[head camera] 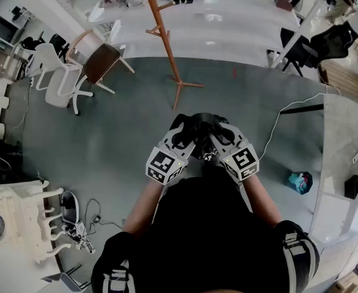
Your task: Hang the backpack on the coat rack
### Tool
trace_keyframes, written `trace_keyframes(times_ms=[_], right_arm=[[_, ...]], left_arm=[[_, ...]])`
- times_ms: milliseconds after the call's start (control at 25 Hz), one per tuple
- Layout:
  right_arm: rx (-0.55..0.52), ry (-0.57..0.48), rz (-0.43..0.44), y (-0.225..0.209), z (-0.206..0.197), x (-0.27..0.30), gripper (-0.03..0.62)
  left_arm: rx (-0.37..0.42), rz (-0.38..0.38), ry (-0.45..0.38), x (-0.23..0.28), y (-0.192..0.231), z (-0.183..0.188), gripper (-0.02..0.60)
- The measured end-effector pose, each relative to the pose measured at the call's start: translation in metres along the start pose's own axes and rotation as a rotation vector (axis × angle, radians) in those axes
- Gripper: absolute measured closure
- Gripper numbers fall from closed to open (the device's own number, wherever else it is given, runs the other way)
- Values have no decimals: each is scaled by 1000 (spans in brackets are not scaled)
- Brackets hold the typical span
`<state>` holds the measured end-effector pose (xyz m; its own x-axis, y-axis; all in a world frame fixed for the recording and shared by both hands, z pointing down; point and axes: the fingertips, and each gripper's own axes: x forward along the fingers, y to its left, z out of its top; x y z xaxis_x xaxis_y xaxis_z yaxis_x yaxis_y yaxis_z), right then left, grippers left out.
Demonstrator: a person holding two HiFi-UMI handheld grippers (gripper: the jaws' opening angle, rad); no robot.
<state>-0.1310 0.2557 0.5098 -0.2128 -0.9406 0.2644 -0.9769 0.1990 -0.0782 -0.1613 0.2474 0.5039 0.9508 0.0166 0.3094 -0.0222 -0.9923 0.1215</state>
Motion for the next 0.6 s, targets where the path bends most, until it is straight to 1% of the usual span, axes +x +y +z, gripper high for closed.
trace_keyframes(times_ms=[120, 360, 600], right_arm=[[1, -14, -32, 45, -2, -3, 517], [-2, -35, -54, 128, -1, -1, 517], [5, -24, -57, 192, -12, 1, 517]], left_arm=[[32, -16, -8, -44, -11, -10, 492], [72, -36, -36, -124, -23, -26, 492], [68, -35, -30, -182, -35, -54, 492]])
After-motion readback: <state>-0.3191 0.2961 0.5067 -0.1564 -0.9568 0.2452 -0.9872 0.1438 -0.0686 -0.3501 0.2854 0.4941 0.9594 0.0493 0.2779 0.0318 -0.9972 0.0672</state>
